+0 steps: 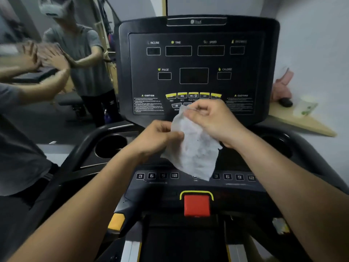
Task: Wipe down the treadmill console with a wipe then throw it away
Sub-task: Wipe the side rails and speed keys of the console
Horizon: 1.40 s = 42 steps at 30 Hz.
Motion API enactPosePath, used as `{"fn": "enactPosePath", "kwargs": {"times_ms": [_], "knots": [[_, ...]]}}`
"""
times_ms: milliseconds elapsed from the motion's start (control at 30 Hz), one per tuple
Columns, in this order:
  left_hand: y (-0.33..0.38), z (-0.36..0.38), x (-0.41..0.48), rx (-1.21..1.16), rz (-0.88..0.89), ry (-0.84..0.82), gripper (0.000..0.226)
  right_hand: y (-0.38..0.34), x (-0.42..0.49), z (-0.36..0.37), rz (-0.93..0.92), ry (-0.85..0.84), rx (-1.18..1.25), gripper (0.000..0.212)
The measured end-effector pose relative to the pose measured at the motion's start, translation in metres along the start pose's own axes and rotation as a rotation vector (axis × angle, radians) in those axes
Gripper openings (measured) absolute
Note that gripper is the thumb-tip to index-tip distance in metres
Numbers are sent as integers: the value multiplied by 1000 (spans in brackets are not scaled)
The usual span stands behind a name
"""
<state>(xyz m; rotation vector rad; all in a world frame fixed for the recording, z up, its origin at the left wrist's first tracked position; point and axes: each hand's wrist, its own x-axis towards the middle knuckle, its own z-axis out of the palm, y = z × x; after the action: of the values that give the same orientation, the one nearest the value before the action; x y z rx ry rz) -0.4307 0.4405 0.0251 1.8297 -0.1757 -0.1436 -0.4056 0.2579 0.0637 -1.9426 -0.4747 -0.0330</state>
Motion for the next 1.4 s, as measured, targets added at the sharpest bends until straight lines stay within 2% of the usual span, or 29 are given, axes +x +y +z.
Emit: {"fn": "enactPosePath", "kwargs": {"times_ms": [67,133,167,200,267,300,333,367,433,500,533,567,667,700,767,800,867,933,1067,1167,1267,1333,1400], "knots": [[0,-2,4,-92,3,28,19,-7,-2,-13,42,-76,-53,25],[3,-5,7,-199,-4,55,20,-9,-3,-21,87,-177,-337,39],[5,-6,8,-209,-11,32,23,-9,-2,-23,67,-154,-502,40],[5,-5,9,-206,-20,-13,24,-9,-1,-24,5,-73,-610,34],[5,2,11,-236,-72,-88,26,-14,-3,-23,-172,125,-637,11],[5,6,12,-290,-119,-93,29,-16,-8,-22,-294,214,-650,6],[5,8,14,-354,-158,-88,31,-14,-14,-19,-418,259,-697,10],[6,9,15,-424,-179,-95,33,-8,-21,-17,-522,248,-769,14],[10,5,16,-584,-197,-123,38,15,-37,-9,-637,101,-941,22],[12,0,15,-683,-236,-126,42,41,-49,-4,-594,-85,-1048,19],[12,-1,14,-667,-248,-118,42,49,-52,-6,-524,-108,-1027,12],[11,-2,13,-625,-249,-115,42,50,-54,-8,-442,-80,-934,14],[14,-5,4,-543,-204,-108,40,39,-48,-15,-181,182,-383,22],[15,-8,1,-539,-180,-126,44,33,-42,-15,-64,190,-242,32],[20,-13,-6,-521,-120,-188,52,24,-31,-10,157,4,-60,54],[22,-17,-10,-482,-82,-202,50,23,-26,-6,211,-105,-1,54],[22,-29,-18,-371,-8,-194,37,22,-22,4,243,-225,97,38],[20,-45,-29,-323,32,-162,27,19,-21,10,234,-235,183,25],[11,-72,-46,-227,120,-72,56,15,-17,20,206,-209,226,7],[5,-82,-57,-85,163,19,56,12,-13,34,183,-165,187,24],[1,-82,-68,-97,194,99,50,6,-13,47,266,-184,404,44],[-3,-83,-75,-101,197,159,45,4,-13,55,212,-258,366,32],[-9,-86,-79,-56,184,192,39,2,-12,62,128,-238,213,14]]}}
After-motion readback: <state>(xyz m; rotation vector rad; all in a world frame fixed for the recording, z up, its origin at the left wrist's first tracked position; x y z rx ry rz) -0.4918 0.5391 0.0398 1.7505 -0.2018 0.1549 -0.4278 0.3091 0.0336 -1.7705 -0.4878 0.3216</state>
